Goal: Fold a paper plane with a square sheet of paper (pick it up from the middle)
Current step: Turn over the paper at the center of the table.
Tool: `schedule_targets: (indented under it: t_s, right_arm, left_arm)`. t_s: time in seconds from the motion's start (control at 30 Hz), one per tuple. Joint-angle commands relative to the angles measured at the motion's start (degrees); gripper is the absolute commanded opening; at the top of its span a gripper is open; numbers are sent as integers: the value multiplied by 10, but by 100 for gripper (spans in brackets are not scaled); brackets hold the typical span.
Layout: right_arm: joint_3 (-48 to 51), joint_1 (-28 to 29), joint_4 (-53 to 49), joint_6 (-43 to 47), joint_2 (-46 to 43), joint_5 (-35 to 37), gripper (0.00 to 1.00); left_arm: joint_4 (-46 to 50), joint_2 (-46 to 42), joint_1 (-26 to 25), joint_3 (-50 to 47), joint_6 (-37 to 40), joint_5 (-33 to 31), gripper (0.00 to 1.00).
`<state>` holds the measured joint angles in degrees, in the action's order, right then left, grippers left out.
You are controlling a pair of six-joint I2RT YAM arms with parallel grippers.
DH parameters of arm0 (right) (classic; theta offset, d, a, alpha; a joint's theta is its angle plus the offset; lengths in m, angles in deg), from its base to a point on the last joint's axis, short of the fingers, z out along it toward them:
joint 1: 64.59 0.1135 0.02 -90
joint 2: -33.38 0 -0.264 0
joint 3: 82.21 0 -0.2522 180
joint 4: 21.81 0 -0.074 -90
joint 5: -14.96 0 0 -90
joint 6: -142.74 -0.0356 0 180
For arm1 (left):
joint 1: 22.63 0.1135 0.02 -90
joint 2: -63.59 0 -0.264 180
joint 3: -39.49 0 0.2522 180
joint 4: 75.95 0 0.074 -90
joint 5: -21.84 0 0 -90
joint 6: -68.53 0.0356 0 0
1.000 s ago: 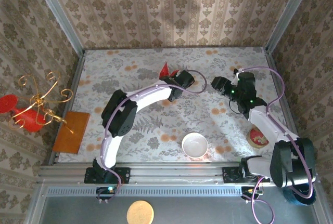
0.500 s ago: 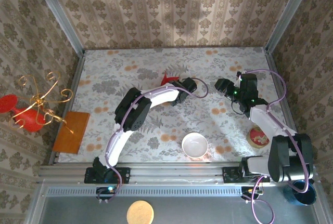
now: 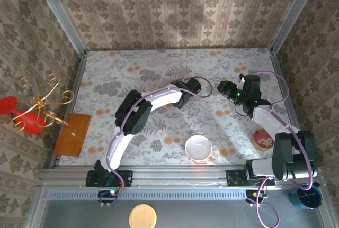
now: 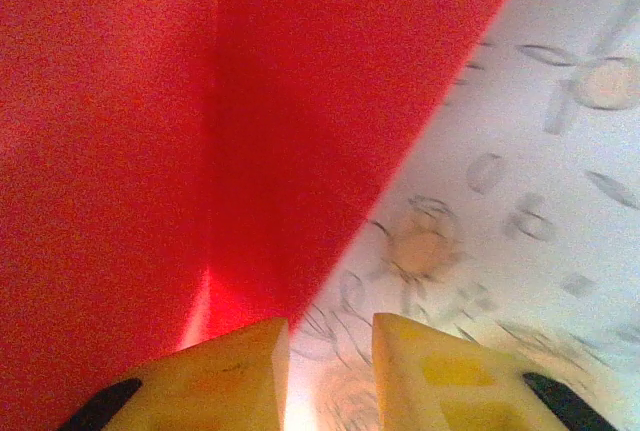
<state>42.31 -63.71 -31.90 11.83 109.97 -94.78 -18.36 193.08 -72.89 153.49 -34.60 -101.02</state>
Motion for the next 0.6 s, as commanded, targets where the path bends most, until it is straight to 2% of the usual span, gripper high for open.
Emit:
schedule_targets:
  t_s: [0.0, 0.17, 0.3, 0.43, 0.57]
  right_arm:
    - [-10, -3, 3, -5, 5, -7, 67]
    - [-17, -1, 0, -3, 5, -2, 68]
    - [-21, 7, -3, 9, 7, 6, 69]
    - [-25, 24, -14, 9, 16, 16, 68]
    - [-33, 39, -9, -17, 47, -2, 68]
  left_arm:
    - [-9, -75, -13, -30, -70, 91, 31]
    - [-46, -150, -22, -89, -136, 193, 39]
    - [-103, -216, -4, -152, -168, 258, 47]
    - [-203, -278, 54, -239, -201, 341, 56]
    - [-276, -290, 123, -289, -218, 420, 58]
